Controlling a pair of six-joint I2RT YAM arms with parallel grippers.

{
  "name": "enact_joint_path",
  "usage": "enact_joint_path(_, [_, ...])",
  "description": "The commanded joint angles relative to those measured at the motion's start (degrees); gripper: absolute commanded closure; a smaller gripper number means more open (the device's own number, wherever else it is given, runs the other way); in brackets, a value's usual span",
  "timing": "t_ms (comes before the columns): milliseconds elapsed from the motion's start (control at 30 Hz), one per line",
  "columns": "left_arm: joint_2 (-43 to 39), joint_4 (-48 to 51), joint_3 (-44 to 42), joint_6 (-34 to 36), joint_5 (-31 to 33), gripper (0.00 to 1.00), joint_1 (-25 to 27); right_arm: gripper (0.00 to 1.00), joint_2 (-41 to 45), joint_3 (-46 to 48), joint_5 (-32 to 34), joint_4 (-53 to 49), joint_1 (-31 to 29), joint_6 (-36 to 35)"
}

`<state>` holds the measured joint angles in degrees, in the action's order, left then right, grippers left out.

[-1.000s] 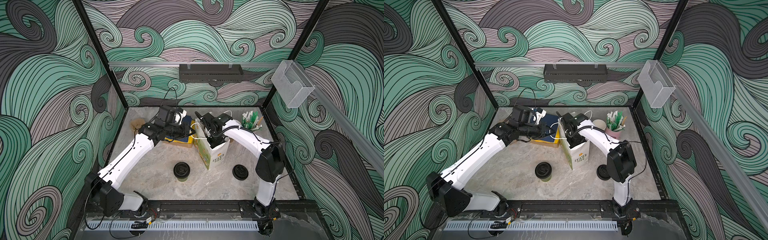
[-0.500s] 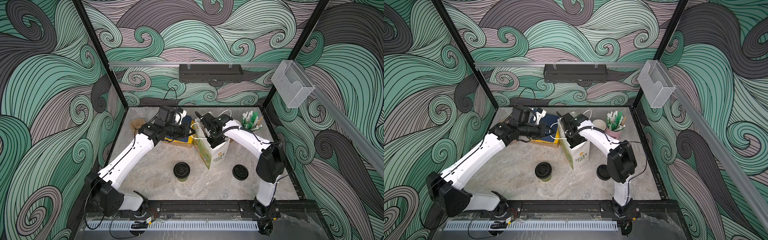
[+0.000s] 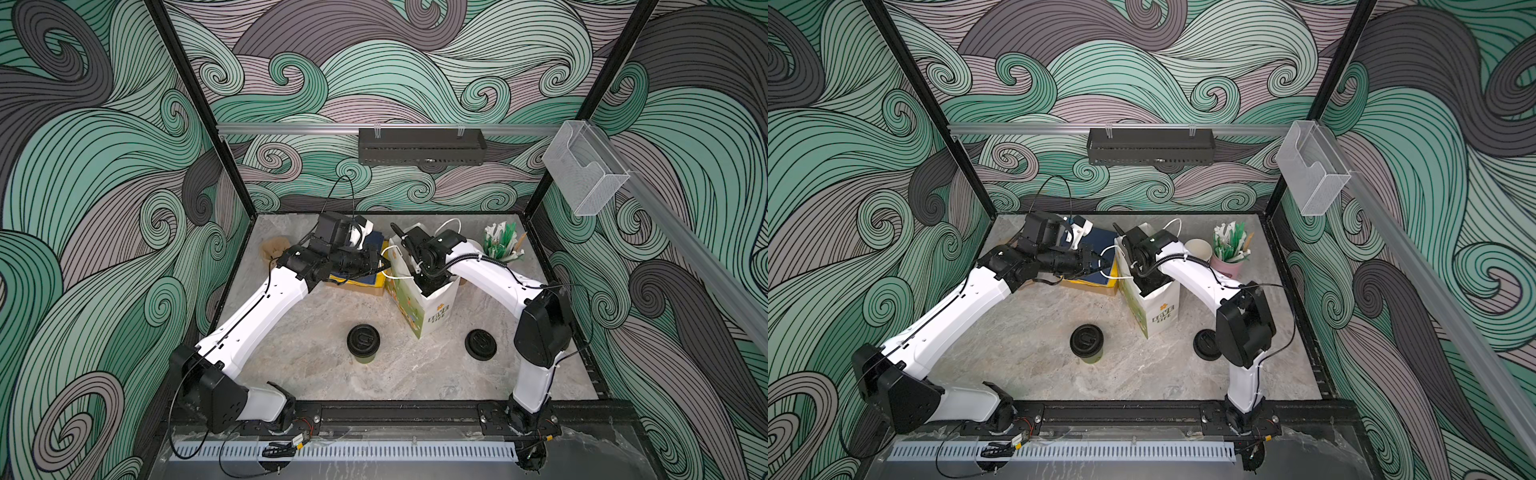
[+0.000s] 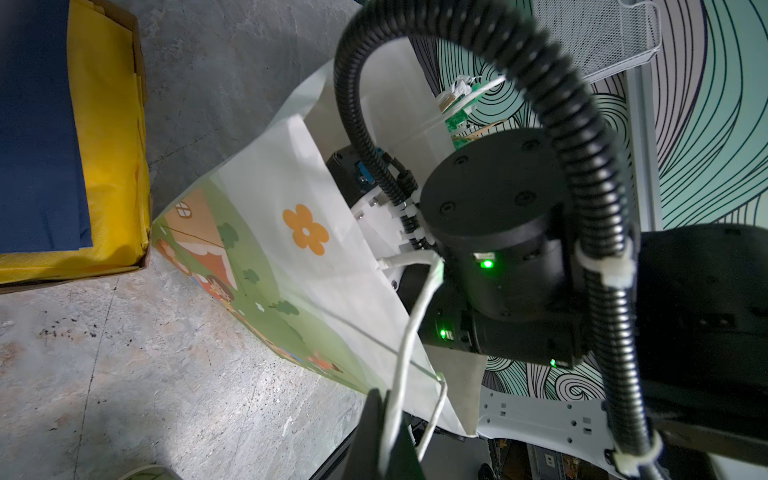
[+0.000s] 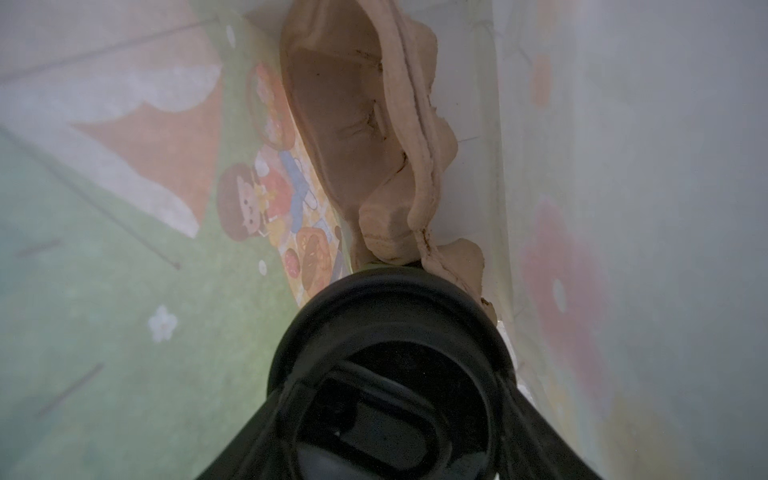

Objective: Pack the takeout coffee

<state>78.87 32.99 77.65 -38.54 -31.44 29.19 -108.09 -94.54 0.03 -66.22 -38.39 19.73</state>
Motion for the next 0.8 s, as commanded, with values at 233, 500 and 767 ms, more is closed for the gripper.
enact_joint_path(233, [-0.48,-0.28,1.72,0.36,0.31,1.0,-0.22,0.33,-4.95,7.69,4.27,-0.09,0.73,0.57])
enact_joint_path(500, [-0.2,-0.72,1.82,-0.19,-0.19,1.0,-0.24,0.22,0.69,3.09,0.81,-0.16,0.42,1.59])
enact_joint_path(767, [-0.16,-0.89,1.47,-0.39,-0.2,1.0,-0.05,0.13,4.84,-0.54,1.82,-1.61,0.27,2.52])
